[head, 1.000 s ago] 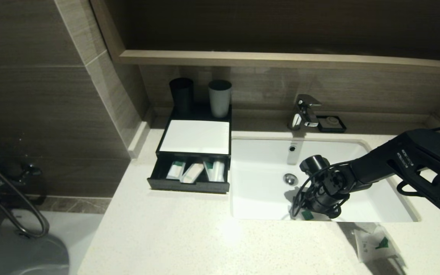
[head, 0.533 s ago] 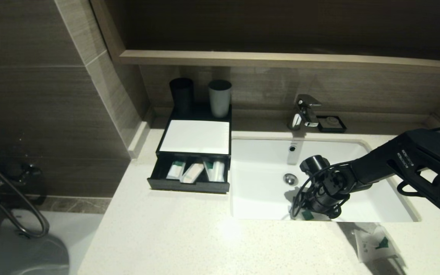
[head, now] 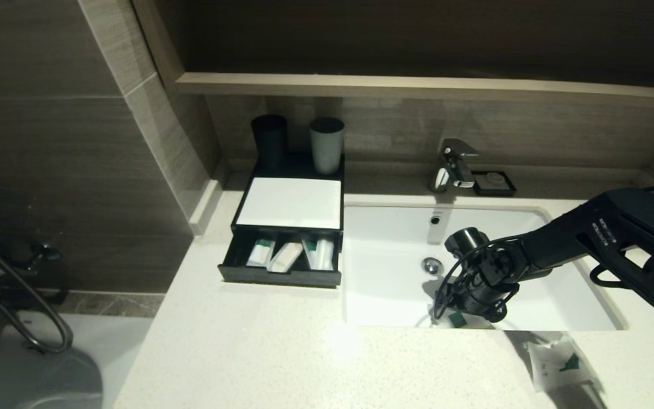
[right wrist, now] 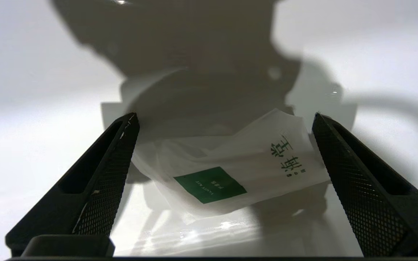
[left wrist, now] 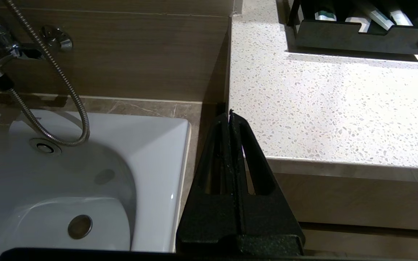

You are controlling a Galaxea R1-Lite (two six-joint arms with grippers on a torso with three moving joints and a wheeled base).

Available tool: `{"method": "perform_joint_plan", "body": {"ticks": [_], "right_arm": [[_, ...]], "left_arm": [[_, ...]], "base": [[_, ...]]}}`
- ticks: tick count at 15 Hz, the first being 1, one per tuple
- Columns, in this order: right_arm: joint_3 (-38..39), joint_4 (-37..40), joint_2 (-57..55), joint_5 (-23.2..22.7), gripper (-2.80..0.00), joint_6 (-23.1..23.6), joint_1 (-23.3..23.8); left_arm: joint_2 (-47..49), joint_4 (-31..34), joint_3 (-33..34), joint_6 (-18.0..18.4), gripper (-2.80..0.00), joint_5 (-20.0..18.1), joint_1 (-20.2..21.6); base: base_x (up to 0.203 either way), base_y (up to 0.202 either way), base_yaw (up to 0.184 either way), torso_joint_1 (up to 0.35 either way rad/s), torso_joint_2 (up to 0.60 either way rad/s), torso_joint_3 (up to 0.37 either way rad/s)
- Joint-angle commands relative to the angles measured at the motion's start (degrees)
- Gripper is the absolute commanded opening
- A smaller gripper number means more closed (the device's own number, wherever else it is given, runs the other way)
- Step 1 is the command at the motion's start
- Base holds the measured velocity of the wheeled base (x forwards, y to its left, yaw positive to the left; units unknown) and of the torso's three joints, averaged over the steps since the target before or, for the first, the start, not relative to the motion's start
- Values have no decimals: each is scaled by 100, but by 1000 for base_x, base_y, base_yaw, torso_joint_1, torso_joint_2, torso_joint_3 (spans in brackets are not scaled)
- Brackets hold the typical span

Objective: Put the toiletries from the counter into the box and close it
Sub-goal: Pick up the bathroom toiletry

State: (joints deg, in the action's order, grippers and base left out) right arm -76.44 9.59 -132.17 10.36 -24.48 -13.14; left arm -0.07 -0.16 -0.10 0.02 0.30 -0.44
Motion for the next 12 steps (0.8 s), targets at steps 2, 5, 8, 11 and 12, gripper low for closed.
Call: {"method": "perform_joint_plan", "body": {"ticks": [2,5,8,11,12], "right_arm": [[-261,243,510,8,0,-47,-106],[-648,408,618,10,0,-49,-136],[-926,842,561,18,0,-66,-136],[-940,819,404,16,0,-75,-145],[-951,809,325,18,0,-82,-145]], "left_arm": [[-1,-2,1,-2,-280,5,0],[-1,-2,1,-2,-280,5,0],[-1,-2,1,-2,-280,5,0],[-1,-2,1,-2,-280,5,0],[-1,-2,1,-2,-280,5,0]], "base": [[0,0,0,0,0,0],[0,0,0,0,0,0],[0,0,0,0,0,0],[0,0,0,0,0,0],[0,0,0,0,0,0]]}}
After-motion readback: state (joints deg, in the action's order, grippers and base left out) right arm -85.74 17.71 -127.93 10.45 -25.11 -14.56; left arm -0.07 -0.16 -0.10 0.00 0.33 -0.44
